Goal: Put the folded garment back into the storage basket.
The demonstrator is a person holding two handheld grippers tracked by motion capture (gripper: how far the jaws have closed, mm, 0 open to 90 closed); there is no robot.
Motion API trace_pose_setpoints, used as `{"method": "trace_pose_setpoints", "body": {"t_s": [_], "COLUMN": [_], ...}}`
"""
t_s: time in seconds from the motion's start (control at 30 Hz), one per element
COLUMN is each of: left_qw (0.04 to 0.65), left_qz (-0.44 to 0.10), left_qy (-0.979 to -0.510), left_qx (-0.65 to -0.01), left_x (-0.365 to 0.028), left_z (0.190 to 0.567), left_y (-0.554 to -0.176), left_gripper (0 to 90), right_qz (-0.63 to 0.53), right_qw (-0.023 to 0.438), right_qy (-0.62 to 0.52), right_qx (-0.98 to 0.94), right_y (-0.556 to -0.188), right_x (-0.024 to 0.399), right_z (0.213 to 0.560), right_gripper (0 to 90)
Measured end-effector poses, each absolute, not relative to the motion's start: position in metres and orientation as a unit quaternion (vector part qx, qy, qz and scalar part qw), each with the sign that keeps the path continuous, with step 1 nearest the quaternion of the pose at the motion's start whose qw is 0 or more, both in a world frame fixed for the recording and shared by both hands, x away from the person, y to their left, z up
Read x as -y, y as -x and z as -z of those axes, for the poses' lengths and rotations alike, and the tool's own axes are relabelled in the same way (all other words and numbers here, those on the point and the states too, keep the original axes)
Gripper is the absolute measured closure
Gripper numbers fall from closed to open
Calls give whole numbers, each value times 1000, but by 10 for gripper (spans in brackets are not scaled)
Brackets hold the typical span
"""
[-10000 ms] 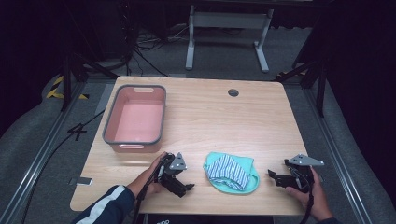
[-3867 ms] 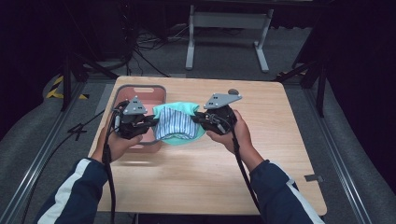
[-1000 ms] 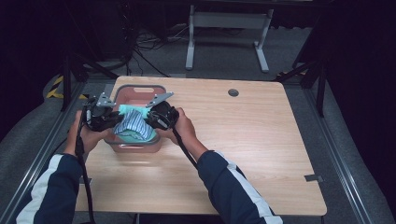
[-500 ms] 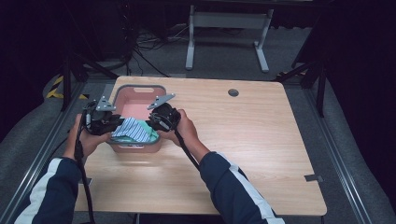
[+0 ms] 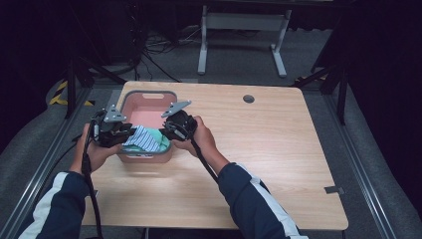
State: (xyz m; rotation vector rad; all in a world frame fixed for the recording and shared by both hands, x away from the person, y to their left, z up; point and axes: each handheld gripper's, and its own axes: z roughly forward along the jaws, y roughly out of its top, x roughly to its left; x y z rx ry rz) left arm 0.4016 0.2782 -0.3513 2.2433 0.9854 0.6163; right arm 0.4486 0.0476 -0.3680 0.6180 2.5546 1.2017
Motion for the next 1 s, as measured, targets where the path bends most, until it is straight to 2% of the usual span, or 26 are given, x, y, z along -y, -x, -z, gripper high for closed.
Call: {"method": "trace_pose_setpoints", "body": {"t_s": [0.4,1.0], "left_qw": [331,354], "left_qz": [-238,-237], "left_qy": [-841,-842], "left_qx": [-356,-330], "left_x": [-267,-235], "left_z": [346,345], "left_y": [-386,-372], "left_gripper": [702,579], "right_qz": [-392,-366], "right_qw": [156,184], "right_qy": [-205,-211], "right_qx": [-883,-887], "right_y": [-439,-428], "right_x": [-18,23], "right_z": [360,351], "right_gripper": [712,617]}}
